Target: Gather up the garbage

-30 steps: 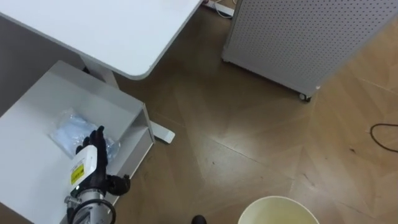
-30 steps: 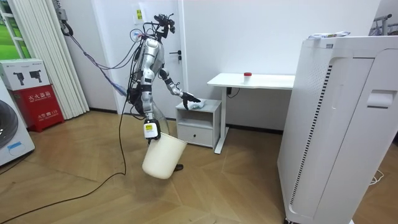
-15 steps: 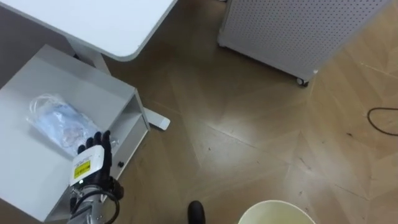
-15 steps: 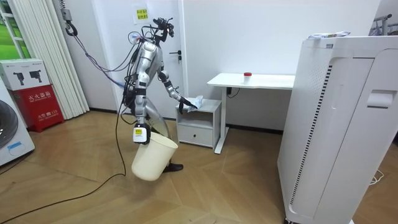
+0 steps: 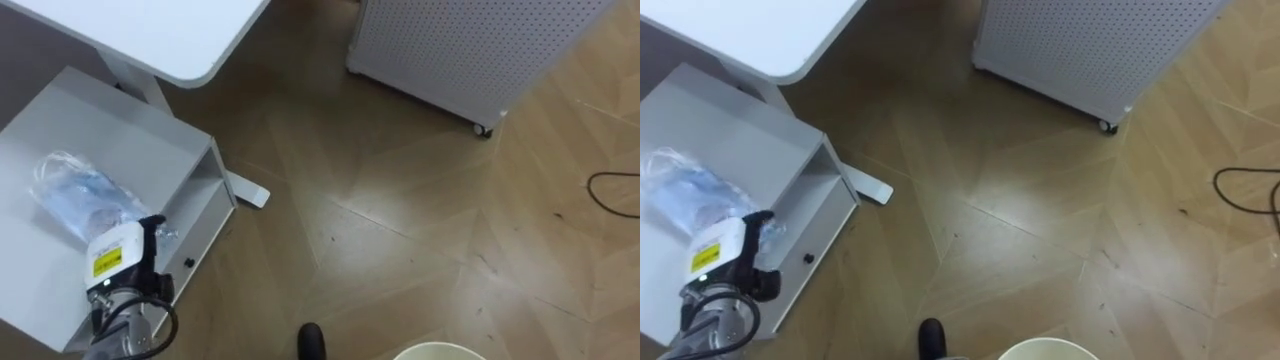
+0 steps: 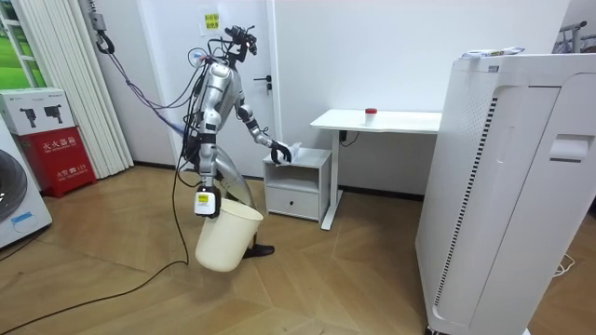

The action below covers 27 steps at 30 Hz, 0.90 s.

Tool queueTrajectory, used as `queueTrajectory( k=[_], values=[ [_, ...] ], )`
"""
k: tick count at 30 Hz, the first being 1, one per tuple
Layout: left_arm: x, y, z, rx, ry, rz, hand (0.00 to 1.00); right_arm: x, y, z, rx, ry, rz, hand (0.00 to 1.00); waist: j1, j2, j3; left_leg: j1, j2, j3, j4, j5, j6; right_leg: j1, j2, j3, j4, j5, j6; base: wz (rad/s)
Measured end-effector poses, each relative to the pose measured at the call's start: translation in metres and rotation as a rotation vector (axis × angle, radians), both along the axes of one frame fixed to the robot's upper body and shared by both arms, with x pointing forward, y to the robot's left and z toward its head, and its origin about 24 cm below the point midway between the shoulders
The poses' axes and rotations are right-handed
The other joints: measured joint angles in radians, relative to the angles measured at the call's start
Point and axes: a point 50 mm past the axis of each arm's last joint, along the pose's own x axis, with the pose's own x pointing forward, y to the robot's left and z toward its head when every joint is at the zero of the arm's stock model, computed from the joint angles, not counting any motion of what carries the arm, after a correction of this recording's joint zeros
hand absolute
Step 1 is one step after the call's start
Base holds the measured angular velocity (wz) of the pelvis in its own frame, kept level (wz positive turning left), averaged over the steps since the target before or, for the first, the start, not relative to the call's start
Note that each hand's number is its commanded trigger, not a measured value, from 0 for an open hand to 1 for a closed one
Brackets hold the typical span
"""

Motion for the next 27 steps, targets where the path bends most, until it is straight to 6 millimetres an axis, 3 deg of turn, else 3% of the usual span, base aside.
queueTrajectory(
  k=[7,20,24,27],
  values=[
    [-0.008,0.009,-0.006,0.05,0.06,0.032,1.0,0.0,0.0,0.0,-0.01,0.007,0.026,1.0,0.006,0.002,0.0011,-0.004,0.002,-0.005,0.009,0.001,0.0,0.005,0.0,-0.006,-0.007,0.009,-0.002,0.01],
    [-0.008,0.011,-0.005,0.057,0.057,0.039,1.0,0.002,-0.006,0.003,-0.029,0.001,0.034,1.0,0.029,0.014,0.011,-0.005,0.003,-0.001,-0.007,0.007,-0.004,0.006,0.003,-0.007,-0.03,0.021,-0.006,-0.01],
    [-0.007,0.01,-0.003,0.038,0.01,0.042,1.0,0.012,-0.007,0.006,-0.058,-0.047,0.042,1.0,0.035,0.016,0.0134,0.0,0.006,0.006,-0.014,0.012,-0.007,0.008,0.006,-0.008,-0.035,0.024,-0.009,-0.03],
    [-0.002,0.006,0.003,-0.014,-0.064,0.045,1.0,0.029,-0.008,0.012,-0.102,-0.1,0.066,1.0,0.036,0.024,0.021,0.011,0.005,0.005,-0.025,0.017,-0.01,0.019,0.006,-0.008,-0.051,0.028,-0.007,-0.02]
  ],
)
